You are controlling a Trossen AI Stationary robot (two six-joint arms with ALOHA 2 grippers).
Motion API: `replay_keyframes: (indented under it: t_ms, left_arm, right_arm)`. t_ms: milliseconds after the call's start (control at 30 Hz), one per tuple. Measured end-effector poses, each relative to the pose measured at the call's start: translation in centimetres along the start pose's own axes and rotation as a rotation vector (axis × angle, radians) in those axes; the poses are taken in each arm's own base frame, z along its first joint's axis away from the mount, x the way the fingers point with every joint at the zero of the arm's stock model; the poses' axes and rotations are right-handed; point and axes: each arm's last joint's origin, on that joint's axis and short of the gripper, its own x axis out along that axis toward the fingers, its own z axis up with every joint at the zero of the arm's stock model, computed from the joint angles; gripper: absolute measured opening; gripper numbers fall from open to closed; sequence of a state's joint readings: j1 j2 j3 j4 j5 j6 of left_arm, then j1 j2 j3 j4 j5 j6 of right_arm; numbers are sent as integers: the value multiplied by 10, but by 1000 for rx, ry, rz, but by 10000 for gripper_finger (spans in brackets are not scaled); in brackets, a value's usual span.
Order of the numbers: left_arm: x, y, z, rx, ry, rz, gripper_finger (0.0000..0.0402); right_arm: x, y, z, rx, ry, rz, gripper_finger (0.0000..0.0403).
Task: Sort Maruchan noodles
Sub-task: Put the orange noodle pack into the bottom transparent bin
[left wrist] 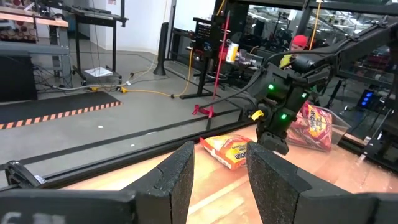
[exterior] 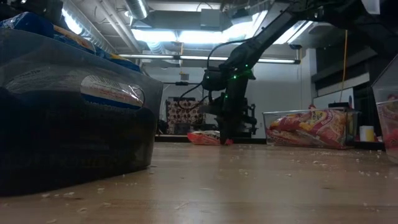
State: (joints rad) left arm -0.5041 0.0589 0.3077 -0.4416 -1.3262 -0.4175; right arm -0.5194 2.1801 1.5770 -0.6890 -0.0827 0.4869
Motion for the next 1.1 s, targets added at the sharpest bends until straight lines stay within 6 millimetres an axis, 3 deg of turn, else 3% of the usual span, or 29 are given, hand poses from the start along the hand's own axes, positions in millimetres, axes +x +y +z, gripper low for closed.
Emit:
replay_keyframes:
  t_ms: [133,367,567,800,1100]
  left_arm:
    - [0,0,0,0,0,0,140]
    - [0,0,0,-1,2,-5,140]
    - [0,0,0,-2,3,-8,140]
    - [0,0,0,-4,3,-8,140]
    - [0,-2,-1,-27,35,-76,140]
  right_arm:
    - [-15,11,-7,-15,44,42,1]
    - [-80,51,-12,-81,-54,88,0]
    - [-145,96,-39,-151,-115,134,0]
    - [-208,140,-100,-196,-131,80,0]
    - [-257,176,-211,-116,-125,-15,0]
